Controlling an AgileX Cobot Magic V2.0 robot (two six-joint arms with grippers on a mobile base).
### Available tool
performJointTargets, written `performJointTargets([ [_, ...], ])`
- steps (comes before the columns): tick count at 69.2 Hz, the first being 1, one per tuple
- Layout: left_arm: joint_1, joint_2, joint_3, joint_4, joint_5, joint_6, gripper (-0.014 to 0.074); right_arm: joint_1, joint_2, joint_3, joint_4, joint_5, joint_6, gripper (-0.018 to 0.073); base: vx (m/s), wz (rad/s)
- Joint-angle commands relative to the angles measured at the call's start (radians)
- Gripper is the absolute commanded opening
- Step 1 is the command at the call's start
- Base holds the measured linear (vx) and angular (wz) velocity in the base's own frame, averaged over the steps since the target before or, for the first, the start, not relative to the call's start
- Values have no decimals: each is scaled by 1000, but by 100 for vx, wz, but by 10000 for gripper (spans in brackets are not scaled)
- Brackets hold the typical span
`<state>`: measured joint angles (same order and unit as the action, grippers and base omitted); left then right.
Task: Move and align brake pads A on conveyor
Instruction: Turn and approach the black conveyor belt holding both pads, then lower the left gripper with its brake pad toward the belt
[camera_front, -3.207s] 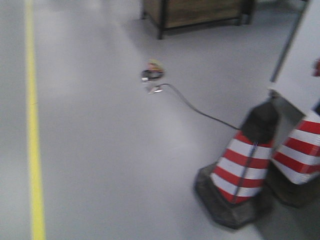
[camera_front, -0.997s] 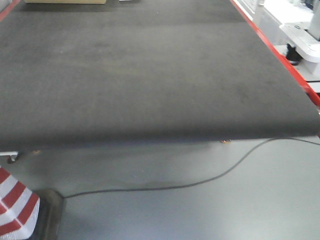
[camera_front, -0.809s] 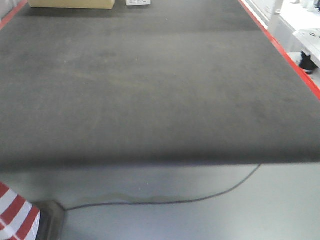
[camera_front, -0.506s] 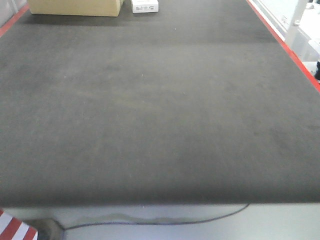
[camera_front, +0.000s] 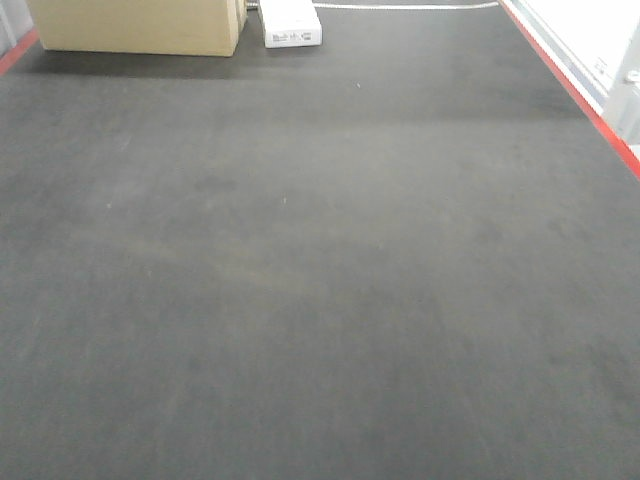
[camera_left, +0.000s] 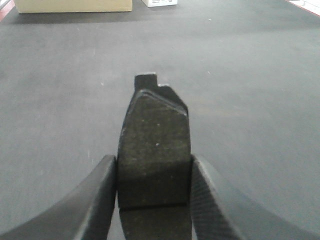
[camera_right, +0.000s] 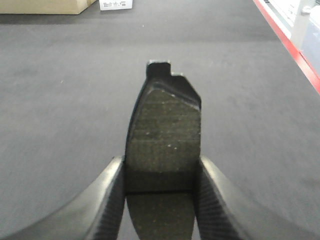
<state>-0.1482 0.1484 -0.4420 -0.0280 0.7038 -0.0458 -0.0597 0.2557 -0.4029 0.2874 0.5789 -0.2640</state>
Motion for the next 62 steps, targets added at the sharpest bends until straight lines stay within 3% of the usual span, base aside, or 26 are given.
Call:
performJointTargets([
  [1,-6,13,-27,-8,-94,1,-6,-5,9,-28,6,-91,-9,-5,27,3],
  [29,-6,13,-27,-8,-94,1,-6,-5,9,-28,6,-91,-9,-5,21,3],
  [62,-6,13,-27,-8,-94,1,-6,-5,9,-28,6,-91,-9,-5,2,0],
])
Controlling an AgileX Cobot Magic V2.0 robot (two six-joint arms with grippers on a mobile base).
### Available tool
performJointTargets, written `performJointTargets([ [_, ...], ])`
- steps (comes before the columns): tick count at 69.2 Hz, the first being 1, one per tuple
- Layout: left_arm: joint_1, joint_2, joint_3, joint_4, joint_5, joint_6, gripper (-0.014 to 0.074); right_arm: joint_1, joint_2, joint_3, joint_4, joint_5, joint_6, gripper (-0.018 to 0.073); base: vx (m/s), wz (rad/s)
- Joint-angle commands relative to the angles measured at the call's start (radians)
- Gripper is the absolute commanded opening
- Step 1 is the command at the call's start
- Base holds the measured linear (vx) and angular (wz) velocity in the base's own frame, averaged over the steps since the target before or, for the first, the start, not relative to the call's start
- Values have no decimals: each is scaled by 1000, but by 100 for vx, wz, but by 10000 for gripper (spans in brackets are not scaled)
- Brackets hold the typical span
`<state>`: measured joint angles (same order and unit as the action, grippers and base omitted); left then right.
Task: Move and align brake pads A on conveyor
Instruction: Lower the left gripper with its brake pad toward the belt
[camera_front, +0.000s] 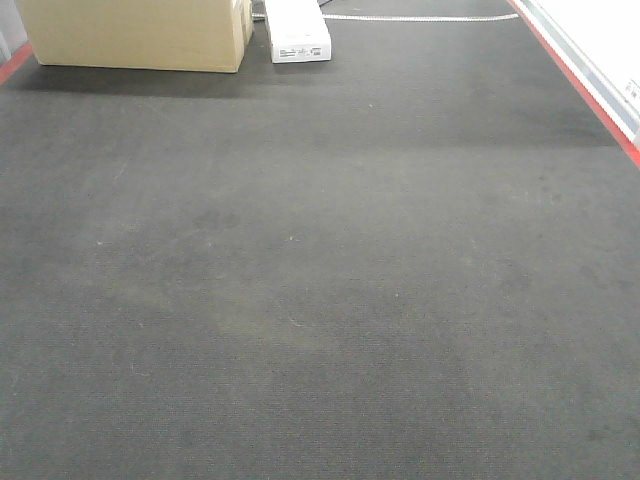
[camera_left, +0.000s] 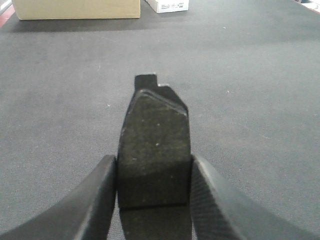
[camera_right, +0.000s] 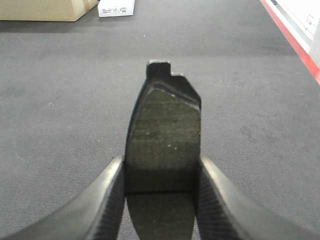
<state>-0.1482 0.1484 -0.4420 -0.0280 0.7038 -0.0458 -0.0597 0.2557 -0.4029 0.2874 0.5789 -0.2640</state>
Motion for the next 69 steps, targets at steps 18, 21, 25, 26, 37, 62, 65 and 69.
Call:
performJointTargets([
  [18,-6,13,-27,-8,-94,1,-6,-5,9,-28,6,-91,-9,-5,0,0],
  [21,-6,13,-27,-8,-94,1,-6,-5,9,-28,6,-91,-9,-5,0,0],
  [25,-6,13,-27,-8,-94,1,-6,-5,9,-28,6,-91,-9,-5,0,0],
  [26,-6,13,-27,-8,-94,1,-6,-5,9,-28,6,-91,-9,-5,0,0],
  [37,-6,13,-27,-8,-94,1,-6,-5,9,-28,6,-91,-9,-5,0,0],
  [62,-6,14,-27,-6,-86,-45,-6,-5,9,-28,6,-91,-9,-5,0,0],
  [65,-6,24,-28,3,-96,-93,-6,-5,9,-28,6,-91,-9,-5,0,0],
  [69,-6,59,-38,43,-103,-154,-4,-5,9,-28,6,-91,-9,-5,0,0],
])
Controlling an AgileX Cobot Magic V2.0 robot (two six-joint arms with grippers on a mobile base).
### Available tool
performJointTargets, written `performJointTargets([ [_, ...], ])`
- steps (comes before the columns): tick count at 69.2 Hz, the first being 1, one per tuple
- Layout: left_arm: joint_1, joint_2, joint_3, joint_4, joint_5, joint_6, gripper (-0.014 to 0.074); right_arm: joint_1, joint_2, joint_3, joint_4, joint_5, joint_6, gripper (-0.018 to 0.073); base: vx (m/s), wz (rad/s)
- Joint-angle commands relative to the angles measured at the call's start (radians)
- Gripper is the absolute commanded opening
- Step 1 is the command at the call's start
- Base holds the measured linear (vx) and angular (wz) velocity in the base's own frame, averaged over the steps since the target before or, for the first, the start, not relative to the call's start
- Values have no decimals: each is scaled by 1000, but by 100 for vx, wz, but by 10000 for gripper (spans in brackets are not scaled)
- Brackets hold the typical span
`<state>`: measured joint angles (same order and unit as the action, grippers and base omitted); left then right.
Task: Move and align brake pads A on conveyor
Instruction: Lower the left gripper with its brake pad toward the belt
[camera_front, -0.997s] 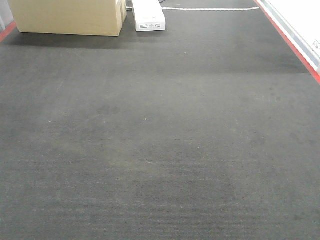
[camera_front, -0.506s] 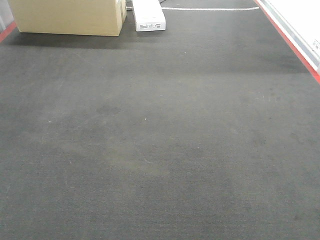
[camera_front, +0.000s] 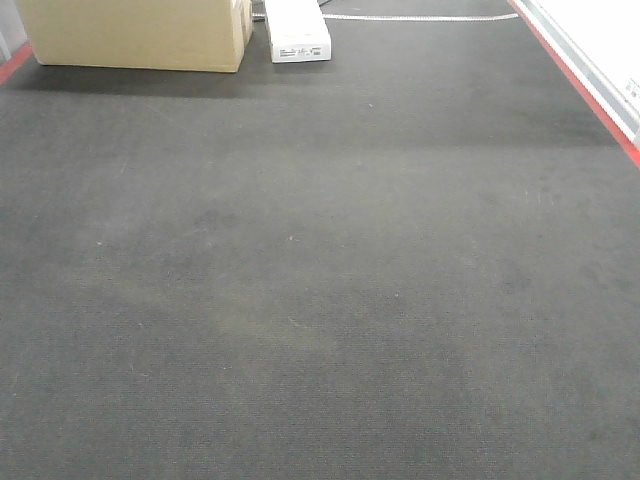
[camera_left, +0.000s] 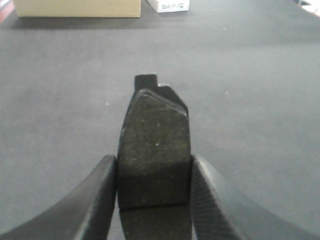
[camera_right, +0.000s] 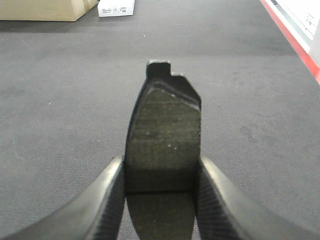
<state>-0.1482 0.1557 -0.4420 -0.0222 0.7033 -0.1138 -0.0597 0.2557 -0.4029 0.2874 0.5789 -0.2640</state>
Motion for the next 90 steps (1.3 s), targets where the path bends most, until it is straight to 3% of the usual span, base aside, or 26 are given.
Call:
performJointTargets([
  [1,-6,63,-43,49,-102,-105,-4,-5,9,-28,6,-91,-9,-5,0,0],
  [13,-6,292,-135,179,-82,-191,0,-5,9,-28,6,-91,-9,-5,0,0],
  [33,-6,734,-281,171,-105,-191,8,-5,9,-28,6,-91,-9,-5,0,0],
  [57,-6,1140,-417,171,-140,-156,31,-5,9,-28,6,-91,-9,-5,0,0],
  [71,-6,1304,-463,171,-154,-111,39,-5,9,-28,6,-91,-9,-5,0,0],
  [90,-6,1476,-565,170,-136,-111,84,-5,9,-28,6,-91,-9,-5,0,0],
])
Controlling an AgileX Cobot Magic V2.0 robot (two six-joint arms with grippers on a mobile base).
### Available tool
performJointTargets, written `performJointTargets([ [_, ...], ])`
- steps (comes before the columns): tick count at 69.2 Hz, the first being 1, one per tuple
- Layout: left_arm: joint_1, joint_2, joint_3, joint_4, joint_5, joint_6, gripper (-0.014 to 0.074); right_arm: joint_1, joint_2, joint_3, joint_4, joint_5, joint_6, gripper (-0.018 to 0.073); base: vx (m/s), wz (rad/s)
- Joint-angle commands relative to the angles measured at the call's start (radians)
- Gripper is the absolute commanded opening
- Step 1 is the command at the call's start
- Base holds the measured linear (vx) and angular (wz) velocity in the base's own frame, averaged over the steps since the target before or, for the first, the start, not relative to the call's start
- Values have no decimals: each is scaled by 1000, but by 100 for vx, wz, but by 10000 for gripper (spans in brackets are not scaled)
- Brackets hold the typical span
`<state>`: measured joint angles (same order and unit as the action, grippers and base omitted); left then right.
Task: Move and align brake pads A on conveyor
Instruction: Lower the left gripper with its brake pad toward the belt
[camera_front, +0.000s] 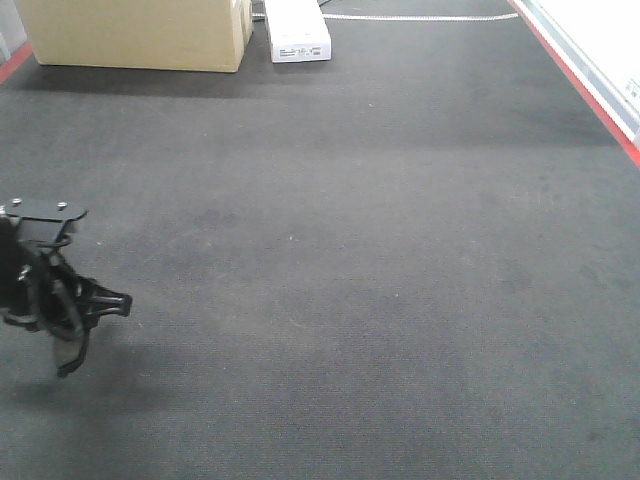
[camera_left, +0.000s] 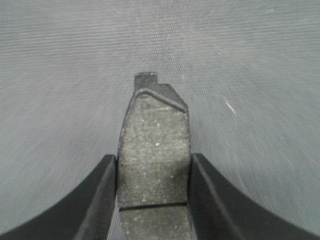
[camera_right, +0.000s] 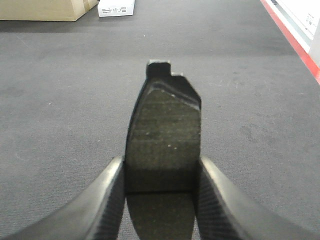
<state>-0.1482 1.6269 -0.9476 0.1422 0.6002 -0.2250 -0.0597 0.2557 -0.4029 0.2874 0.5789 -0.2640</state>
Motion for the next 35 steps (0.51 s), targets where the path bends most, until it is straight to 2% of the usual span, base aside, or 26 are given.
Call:
performJointTargets([
  [1,-6,12,-64,6,-30,0,90,-5,9,-28,6,-91,-9,-5,0,0],
  [11,-6,78,-108,6,-2,0,171,-5,9,-28,6,-91,-9,-5,0,0],
  [23,-6,101,-118,7,-5,0,338,-5,9,-28,6,-91,-9,-5,0,0],
  [35,-6,97,-118,9,9,53,489,-5,9,-28,6,-91,-9,-5,0,0],
])
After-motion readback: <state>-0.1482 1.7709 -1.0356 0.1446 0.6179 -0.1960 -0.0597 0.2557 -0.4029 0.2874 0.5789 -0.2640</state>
